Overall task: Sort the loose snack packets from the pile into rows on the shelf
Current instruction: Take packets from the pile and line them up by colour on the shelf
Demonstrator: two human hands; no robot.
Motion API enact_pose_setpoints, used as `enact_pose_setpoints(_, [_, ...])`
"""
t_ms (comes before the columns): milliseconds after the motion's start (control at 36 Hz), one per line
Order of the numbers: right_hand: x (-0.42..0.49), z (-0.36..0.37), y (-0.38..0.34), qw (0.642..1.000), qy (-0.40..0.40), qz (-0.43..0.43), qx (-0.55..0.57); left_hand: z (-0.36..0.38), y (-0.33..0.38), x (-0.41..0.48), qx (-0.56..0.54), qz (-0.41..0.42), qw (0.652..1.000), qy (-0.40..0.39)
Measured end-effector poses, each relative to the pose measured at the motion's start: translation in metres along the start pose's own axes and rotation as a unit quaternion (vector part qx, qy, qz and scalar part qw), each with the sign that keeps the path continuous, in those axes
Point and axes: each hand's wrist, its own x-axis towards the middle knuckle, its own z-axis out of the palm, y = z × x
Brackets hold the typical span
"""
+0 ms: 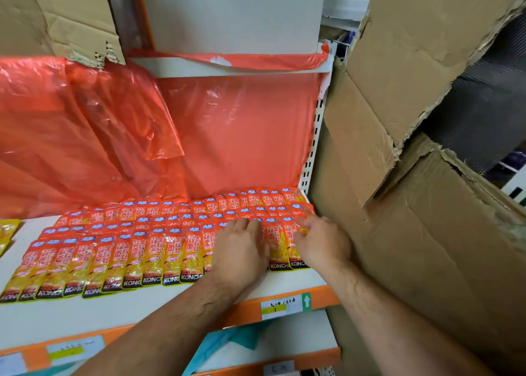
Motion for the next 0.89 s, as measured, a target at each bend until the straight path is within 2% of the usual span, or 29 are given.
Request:
enact_pose_setpoints(194, [-0.020, 0.008, -0.030, 0.985, -0.047, -0.165, -0.033, -0.017, -0.019, -0.027, 0.015, -0.062, 0.998, 0.013])
enact_pose_setpoints(361, [-0.044, 0.020, -0.058, 0.969, -0.088, -0.231, -0.023, -0.035, -0.048, -0.068, 0.029, -0.157, 0.986, -0.045])
enact_pose_setpoints(639, [-0.097, 0.045, -0.142, 0.935, -0.121, -0.334, -0.007, -0.072, -0.120, -0.144, 0.064, -0.252, 0.965, -0.018])
enact_pose_setpoints(889, [-0.170, 0.083, -0.253, 0.901, -0.141, -0.408, -0.032, -0.112, -0.223, -0.230, 0.045, -0.311, 0.949, 0.027])
